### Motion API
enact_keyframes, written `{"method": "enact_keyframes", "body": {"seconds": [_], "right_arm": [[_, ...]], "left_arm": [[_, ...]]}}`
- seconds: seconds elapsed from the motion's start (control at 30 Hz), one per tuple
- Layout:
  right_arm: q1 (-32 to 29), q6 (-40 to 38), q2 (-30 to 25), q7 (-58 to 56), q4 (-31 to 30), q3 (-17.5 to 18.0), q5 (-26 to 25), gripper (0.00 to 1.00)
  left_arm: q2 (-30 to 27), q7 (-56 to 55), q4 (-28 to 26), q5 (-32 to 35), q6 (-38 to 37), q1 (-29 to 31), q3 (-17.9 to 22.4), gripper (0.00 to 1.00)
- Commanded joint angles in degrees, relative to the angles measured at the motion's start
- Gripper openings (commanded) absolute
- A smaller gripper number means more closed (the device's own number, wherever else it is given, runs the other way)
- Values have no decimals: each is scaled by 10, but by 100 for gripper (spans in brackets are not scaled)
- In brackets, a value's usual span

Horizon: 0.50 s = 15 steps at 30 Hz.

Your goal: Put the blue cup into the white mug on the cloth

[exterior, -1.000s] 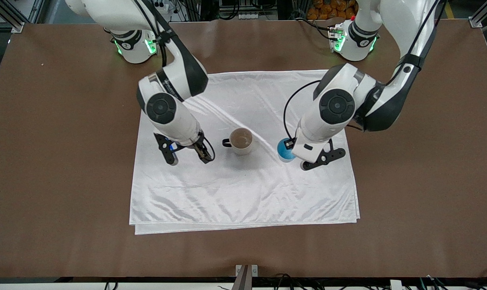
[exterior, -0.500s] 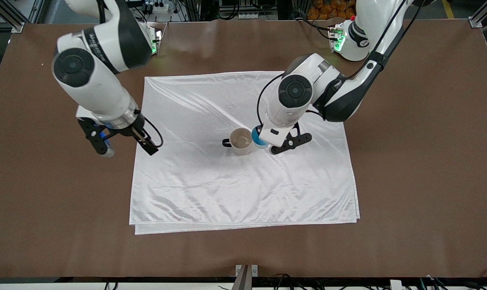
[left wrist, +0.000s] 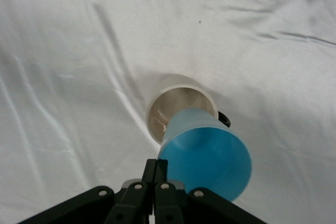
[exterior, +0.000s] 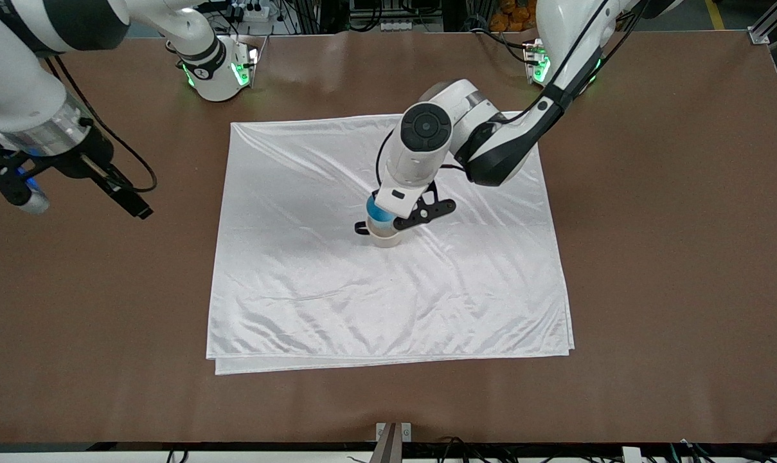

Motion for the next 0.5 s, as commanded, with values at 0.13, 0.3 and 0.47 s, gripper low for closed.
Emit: {"method": "enact_keyframes", "body": {"seconds": [0.13,0.3,0.47], "right_arm": [[-71,-23,-59,-136,-25,8,-11,100],[-114,-39,-72,-227,-24,7,-10,100],[-159,-54,-72,-335,-12,7,-8,100]], "left_arm": [[31,-22,29,-8,28,-24,14,0],[34,-22,28,-6,28,-26,19,0],[34,-21,27,-3,28,-25,20,0]]}}
